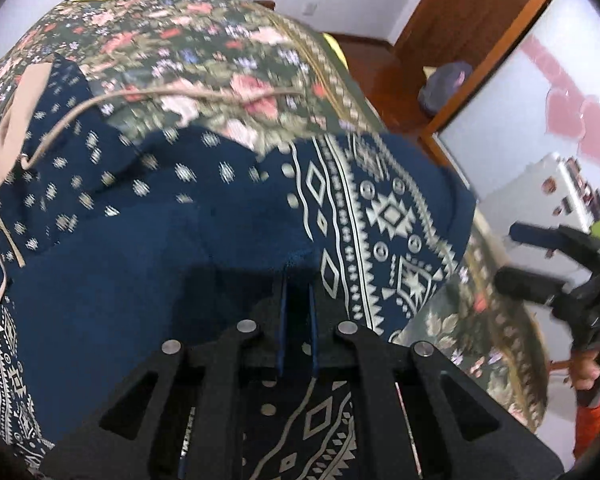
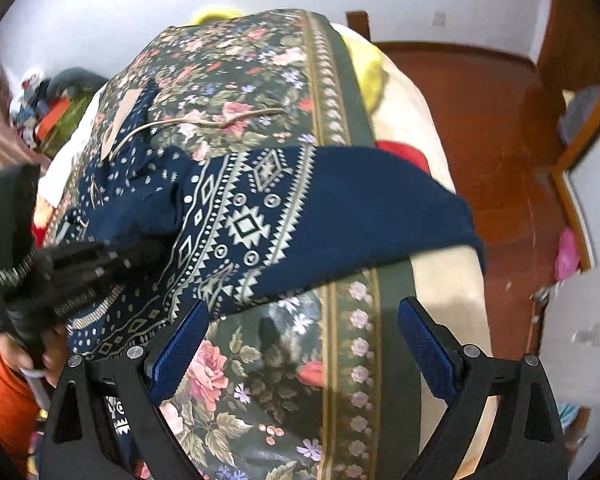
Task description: Fold large clothes
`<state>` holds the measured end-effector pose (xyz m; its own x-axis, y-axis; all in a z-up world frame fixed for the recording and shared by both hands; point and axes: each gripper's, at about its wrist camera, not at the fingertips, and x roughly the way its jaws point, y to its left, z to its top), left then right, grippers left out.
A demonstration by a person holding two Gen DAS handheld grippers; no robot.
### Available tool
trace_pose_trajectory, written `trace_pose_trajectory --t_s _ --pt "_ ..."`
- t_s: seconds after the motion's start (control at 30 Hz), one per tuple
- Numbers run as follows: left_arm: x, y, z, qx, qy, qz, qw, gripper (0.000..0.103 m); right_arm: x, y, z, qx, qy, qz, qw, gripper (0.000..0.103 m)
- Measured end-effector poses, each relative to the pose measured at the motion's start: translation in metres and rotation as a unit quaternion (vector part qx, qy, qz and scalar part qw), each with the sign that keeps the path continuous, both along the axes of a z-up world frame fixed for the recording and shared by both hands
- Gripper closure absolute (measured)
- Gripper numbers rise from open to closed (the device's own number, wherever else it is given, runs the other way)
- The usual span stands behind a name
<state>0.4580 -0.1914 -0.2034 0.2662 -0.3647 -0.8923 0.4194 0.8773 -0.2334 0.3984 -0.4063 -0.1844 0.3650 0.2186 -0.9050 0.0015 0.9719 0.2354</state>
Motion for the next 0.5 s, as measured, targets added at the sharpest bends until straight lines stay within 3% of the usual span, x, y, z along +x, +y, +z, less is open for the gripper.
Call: trace_pose_trajectory --t_s 0.1,0.2,0.27,0.33,0.5 --pt "-0.005 -0.005 0.005 0.018 -0.001 -0.018 0.9997 0.089 0.004 -0.012 -0.005 0.024 0.008 -0.021 0.999 0.008" --pt "-0.009 -0.001 0.022 0.005 -0.005 -0.031 0.9995 0.075 0.012 -0.027 -0.011 0.053 0.015 -0.050 0.997 0.008" --pt "-0.011 0.011 0.044 0.002 -0.031 -0.027 0.9992 0.046 0.018 -0.035 -0.015 0.069 0.021 -0.067 0.995 0.008" --pt "-0.010 0.030 0.061 0.005 -0.067 -0.008 0.9977 0.036 0.024 -0.044 -0.019 0.089 0.026 -0.084 0.992 0.008" --pt "0.000 0.081 0.064 0.086 -0.119 0.056 0.9876 0.035 0.040 -0.060 -0.034 0.141 0.044 -0.120 0.982 0.008"
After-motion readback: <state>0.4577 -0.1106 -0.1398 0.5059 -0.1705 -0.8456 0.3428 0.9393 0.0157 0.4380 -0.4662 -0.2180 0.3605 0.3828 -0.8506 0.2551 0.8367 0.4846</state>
